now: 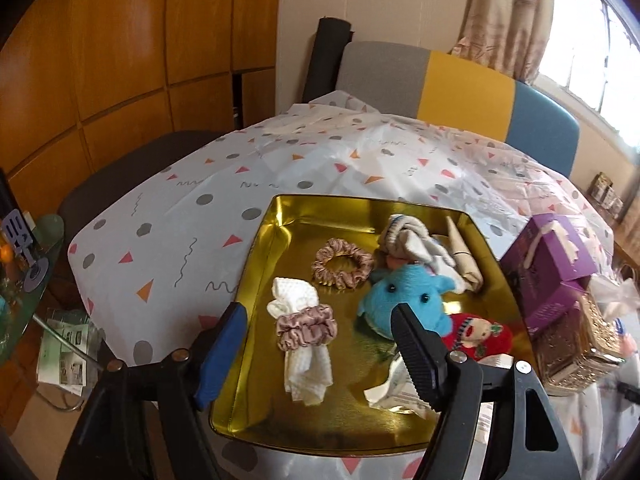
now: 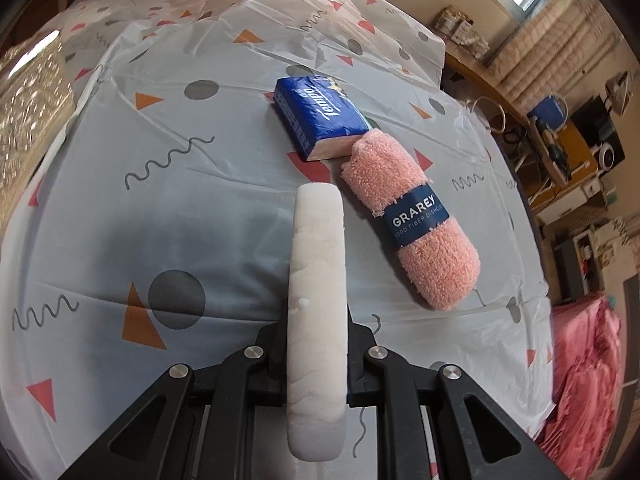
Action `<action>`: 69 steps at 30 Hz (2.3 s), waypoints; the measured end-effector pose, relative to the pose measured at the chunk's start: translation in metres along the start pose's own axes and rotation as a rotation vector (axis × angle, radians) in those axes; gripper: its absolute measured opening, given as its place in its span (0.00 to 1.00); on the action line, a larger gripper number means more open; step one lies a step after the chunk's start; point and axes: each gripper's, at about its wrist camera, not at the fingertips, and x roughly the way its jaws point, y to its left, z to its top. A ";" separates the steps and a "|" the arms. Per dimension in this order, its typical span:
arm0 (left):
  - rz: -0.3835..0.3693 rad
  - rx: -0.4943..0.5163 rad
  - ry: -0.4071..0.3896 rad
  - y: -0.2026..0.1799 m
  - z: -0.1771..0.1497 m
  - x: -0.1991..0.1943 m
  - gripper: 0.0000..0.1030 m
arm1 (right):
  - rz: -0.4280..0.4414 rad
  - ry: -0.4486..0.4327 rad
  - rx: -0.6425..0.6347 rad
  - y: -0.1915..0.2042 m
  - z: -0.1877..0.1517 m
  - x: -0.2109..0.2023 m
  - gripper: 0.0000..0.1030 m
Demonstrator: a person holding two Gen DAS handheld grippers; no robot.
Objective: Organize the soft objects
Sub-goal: 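Lower the knit item into the gold tray and open the left tool, then carry the white pad into the gold tray and open the right tool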
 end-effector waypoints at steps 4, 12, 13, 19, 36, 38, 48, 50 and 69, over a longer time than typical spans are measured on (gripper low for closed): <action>-0.016 0.004 0.000 -0.003 0.000 -0.004 0.73 | 0.063 -0.003 0.113 -0.019 0.005 -0.004 0.16; -0.017 0.001 0.003 -0.003 -0.003 -0.006 0.73 | 0.192 -0.197 0.146 -0.006 0.031 -0.078 0.16; -0.016 0.002 0.003 -0.003 -0.003 -0.006 0.73 | 0.207 -0.234 0.126 0.001 0.036 -0.092 0.16; -0.013 -0.004 0.006 0.002 -0.007 -0.006 0.73 | 0.346 -0.417 0.003 0.058 0.063 -0.171 0.16; 0.033 -0.070 -0.004 0.038 -0.011 -0.011 0.73 | 0.853 -0.314 -0.454 0.299 0.065 -0.225 0.16; 0.046 -0.085 -0.004 0.044 -0.012 -0.011 0.73 | 0.890 -0.262 -0.471 0.327 0.064 -0.216 0.16; 0.080 -0.113 0.009 0.064 -0.018 -0.008 0.73 | 0.873 -0.074 -0.498 0.425 0.049 -0.164 0.36; 0.086 -0.120 0.012 0.067 -0.019 -0.007 0.73 | 0.870 -0.060 -0.481 0.427 0.050 -0.157 0.40; 0.069 -0.065 -0.003 0.046 -0.016 -0.017 0.73 | 0.718 -0.350 -0.448 0.345 0.041 -0.200 0.40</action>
